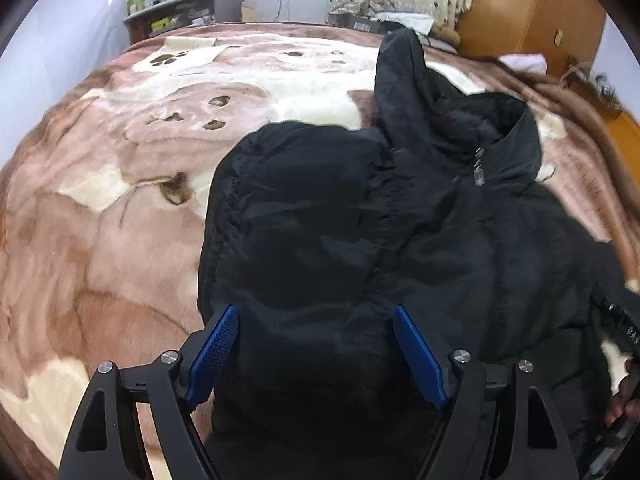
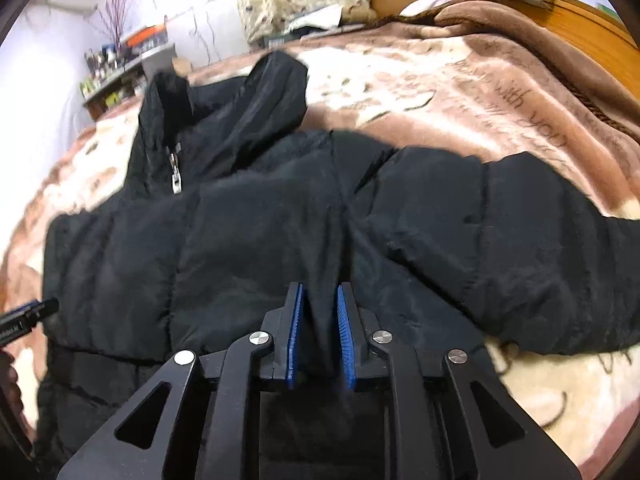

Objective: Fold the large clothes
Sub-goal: 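Grasp the other sleeve with the right gripper and fold it across the body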

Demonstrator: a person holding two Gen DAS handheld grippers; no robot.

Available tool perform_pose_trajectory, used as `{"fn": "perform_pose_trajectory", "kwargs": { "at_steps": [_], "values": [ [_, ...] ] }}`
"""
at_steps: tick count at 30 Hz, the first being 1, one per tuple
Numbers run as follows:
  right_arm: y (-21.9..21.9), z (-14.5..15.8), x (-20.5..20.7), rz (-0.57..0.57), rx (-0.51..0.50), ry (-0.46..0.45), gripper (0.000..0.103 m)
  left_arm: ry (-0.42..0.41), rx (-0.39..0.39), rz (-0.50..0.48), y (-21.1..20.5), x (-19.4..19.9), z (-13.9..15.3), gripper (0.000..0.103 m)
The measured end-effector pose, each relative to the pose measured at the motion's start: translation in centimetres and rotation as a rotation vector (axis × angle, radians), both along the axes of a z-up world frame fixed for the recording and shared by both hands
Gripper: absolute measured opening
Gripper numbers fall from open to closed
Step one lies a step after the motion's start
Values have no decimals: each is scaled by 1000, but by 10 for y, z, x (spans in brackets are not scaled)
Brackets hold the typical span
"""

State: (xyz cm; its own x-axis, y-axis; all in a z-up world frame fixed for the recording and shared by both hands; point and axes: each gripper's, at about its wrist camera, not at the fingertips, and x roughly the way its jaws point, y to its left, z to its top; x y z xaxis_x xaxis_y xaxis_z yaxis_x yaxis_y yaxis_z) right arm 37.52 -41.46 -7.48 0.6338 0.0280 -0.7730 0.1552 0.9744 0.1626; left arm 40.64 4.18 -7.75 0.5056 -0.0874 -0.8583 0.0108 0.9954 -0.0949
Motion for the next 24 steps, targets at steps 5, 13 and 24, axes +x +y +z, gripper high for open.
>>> {"fn": "perform_pose_trajectory", "kwargs": {
  "at_steps": [5, 13, 24],
  "values": [
    [-36, 28, -33, -72, -12, -42, 24, -49, -6, -34, -13, -22, 32, 79],
    [-118, 53, -99, -263, -33, -75, 33, -118, -52, -157, -73, -62, 81, 82],
    [-233, 30, -183, -572, 100, -80, 48, -51, -137, -277, -170, -89, 59, 85]
  ]
}}
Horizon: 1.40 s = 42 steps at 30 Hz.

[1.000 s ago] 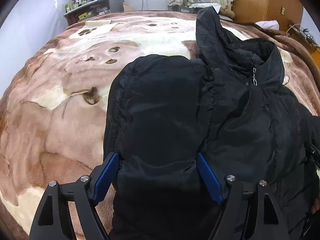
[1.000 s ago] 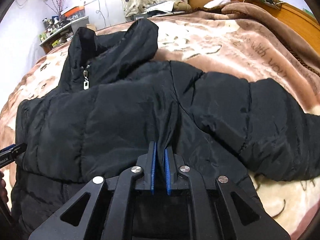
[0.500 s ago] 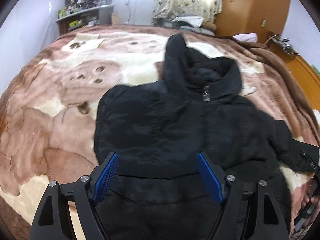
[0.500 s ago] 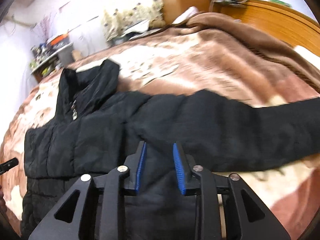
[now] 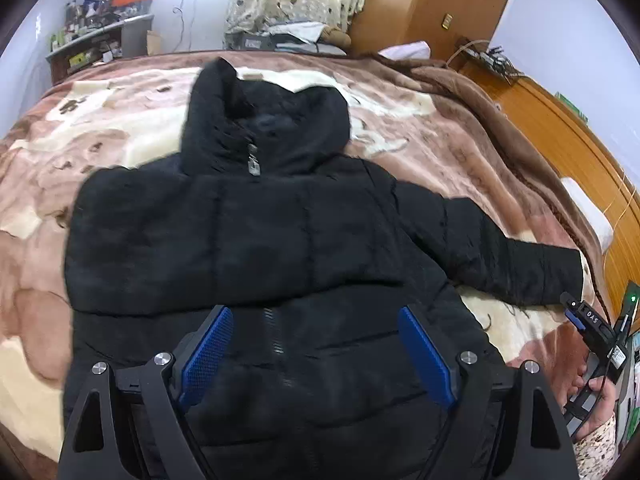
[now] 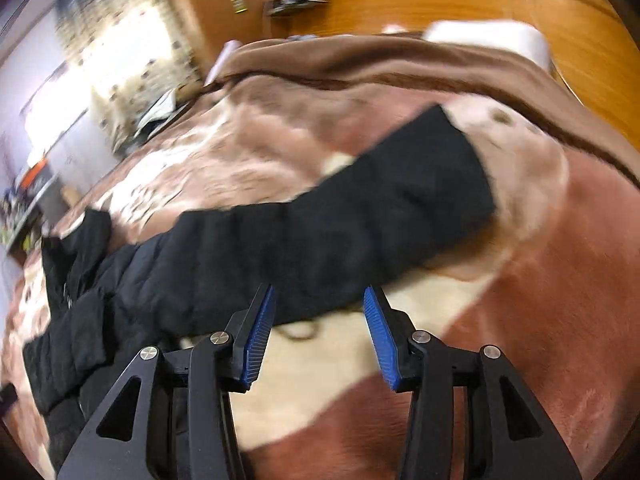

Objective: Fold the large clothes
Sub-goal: 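Grasp the other sleeve with the right gripper and fold it across the body, then open the right gripper to release the sleeve onto the jacket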

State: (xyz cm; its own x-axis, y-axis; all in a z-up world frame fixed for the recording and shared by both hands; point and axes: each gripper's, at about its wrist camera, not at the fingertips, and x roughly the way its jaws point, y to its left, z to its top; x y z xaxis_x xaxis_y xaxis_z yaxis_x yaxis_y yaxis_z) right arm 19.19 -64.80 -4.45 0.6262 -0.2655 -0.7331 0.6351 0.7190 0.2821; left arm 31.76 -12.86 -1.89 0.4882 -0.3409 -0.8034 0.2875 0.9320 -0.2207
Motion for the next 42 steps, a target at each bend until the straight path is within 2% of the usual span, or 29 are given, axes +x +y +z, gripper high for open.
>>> {"fn": "perform_pose_trajectory", "kwargs": {
  "at_steps": [2, 6, 9, 12, 17, 21, 22, 24, 26, 31, 36, 42],
  "values": [
    [-14, -6, -6, -37, -3, 1, 54, -6, 8, -24, -14, -3, -7, 85],
    [-35, -16, -8, -74, 10, -11, 57, 21, 21, -62, -33, -4, -23, 85],
    [-46, -19, -7, -101, -32, -22, 59, 38, 31, -54, -35, -2, -32, 85],
    [-57, -26, -2, -104, -5, -34, 60, 49, 36, -48, -34, 2, -39, 85],
    [-70, -36, 17, -107, -25, -13, 60, 66, 55, -34, -29, 5, -51, 85],
    [-77, -36, 20, -116, -3, -45, 60, 76, 61, -25, -25, 10, -57, 85],
    [-76, -34, 20, -115, -15, -52, 58, 76, 60, -24, -24, 10, -58, 85],
    [-74, -31, 23, -113, -27, -57, 45, 79, 57, -21, -22, 11, -59, 85],
    [-71, -26, 23, -103, -41, -59, 25, 82, 53, -16, -19, 12, -60, 85],
    [-56, -3, 24, -53, -109, -95, 9, 80, 43, -1, -10, 12, -59, 85],
    [-29, 30, 34, 44, -153, -136, 7, 74, 24, 23, 5, 11, -53, 85],
    [24, 70, 56, 237, -159, -209, 6, 59, -1, 62, 28, 11, -43, 85]
  ]
}}
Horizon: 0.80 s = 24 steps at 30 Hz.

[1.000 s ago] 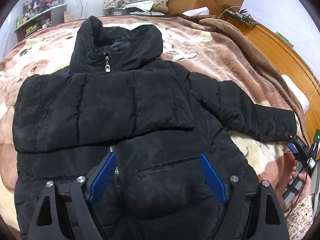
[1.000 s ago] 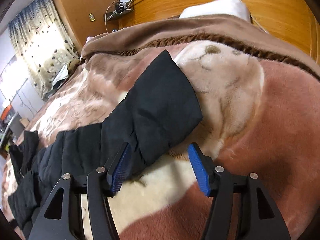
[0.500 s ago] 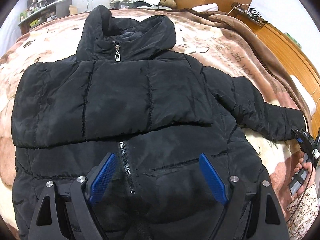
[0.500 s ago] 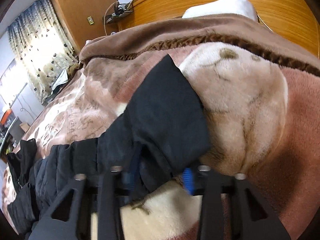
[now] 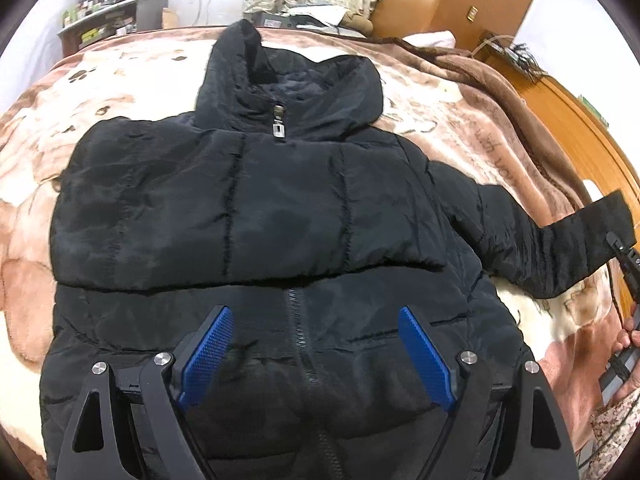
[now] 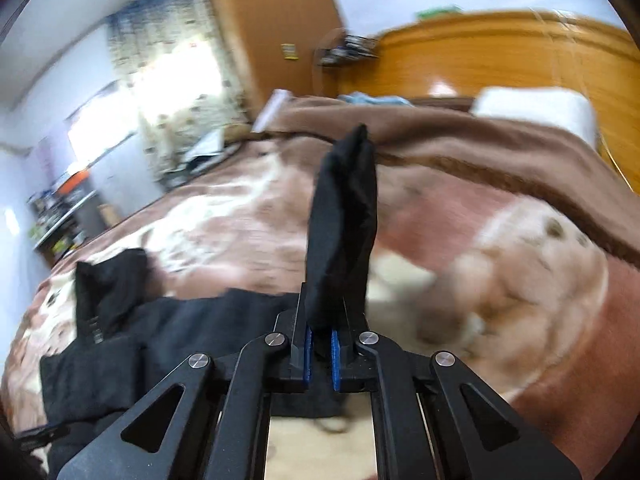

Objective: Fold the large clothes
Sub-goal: 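Open the right gripper to release the sleeve onto the jacket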

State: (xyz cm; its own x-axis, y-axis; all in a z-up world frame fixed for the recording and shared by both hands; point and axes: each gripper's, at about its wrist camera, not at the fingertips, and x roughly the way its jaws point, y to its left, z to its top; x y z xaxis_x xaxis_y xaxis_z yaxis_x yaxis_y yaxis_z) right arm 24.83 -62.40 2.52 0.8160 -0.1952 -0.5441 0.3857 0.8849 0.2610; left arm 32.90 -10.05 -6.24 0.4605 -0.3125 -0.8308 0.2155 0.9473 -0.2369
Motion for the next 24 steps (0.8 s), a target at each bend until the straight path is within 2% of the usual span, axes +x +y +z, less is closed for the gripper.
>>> {"fn": "perform_pose_trajectory", "kwargs": {
  "at_steps": [5, 12, 20, 24],
  "values": [
    [53, 20, 27, 147, 5, -27, 6, -11, -15, 28, 25, -1, 5, 85],
    [131, 24, 61, 337, 0, -33, 6, -22, -39, 108, 73, -1, 9, 85],
    [224, -1, 89, 528, -2, 22, 6, -22, -59, 195, 124, -1, 7, 85],
    [258, -31, 106, 604, 12, 101, 6, -12, -77, 202, 134, 3, 6, 85]
  ]
}}
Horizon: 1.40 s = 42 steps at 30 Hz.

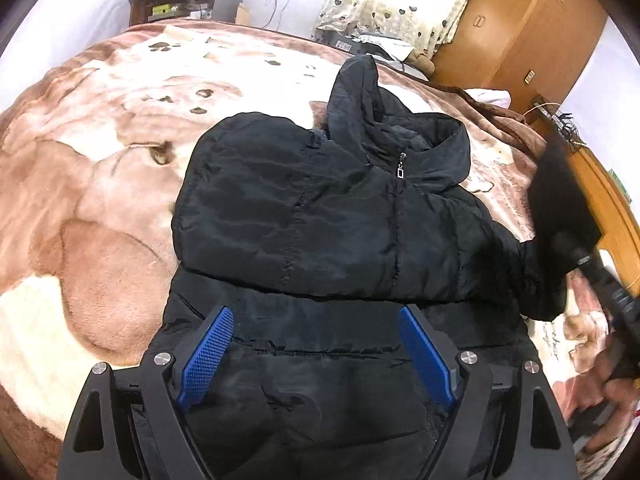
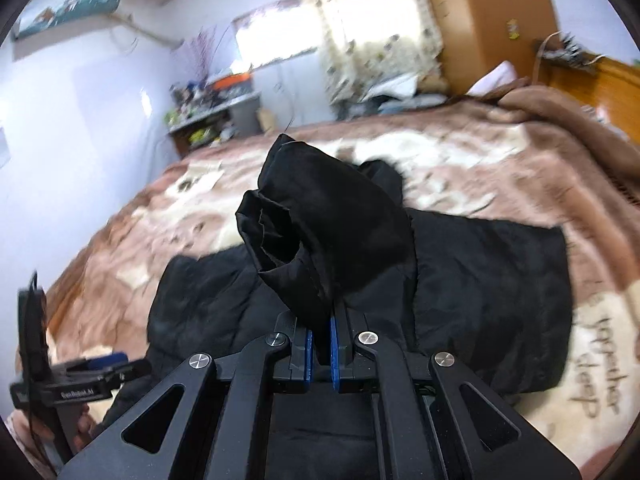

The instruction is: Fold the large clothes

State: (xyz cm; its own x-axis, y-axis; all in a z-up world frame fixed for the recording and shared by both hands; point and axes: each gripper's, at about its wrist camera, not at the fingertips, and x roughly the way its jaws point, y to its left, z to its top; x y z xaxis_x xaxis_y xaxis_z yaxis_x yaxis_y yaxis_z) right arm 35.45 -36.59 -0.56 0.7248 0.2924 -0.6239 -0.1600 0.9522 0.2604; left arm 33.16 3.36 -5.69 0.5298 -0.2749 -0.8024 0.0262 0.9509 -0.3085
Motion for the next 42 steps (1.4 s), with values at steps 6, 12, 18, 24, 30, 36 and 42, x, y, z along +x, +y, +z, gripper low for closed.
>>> {"fn": "perform_pose_trajectory", "kwargs": {
  "at_steps": [6, 12, 18, 24, 30, 36, 42],
  "values": [
    [25, -39, 8, 59, 18, 117, 8, 9, -32, -13, -2, 8, -3, 85],
    [27, -48, 3, 106, 34, 151, 25, 16, -64, -41, -17, 15, -3, 85],
    [8, -36, -8, 121, 101, 138, 50, 38, -102, -72, -37, 27, -6, 88],
    [-29, -18, -26, 71, 85, 77, 55, 98, -155, -111, -71, 51, -16, 88],
    [-81, -16, -32, -116, -69, 48, 57, 130, -105, -150, -111, 70, -34, 88],
    [-122, -20, -38, -260, -59, 35, 65, 170, -84, -132, -136, 80, -51, 87],
    [-132, -31, -39, -302, -18, 68, 65, 128, -25, -123, -142, 77, -46, 40]
  ]
}}
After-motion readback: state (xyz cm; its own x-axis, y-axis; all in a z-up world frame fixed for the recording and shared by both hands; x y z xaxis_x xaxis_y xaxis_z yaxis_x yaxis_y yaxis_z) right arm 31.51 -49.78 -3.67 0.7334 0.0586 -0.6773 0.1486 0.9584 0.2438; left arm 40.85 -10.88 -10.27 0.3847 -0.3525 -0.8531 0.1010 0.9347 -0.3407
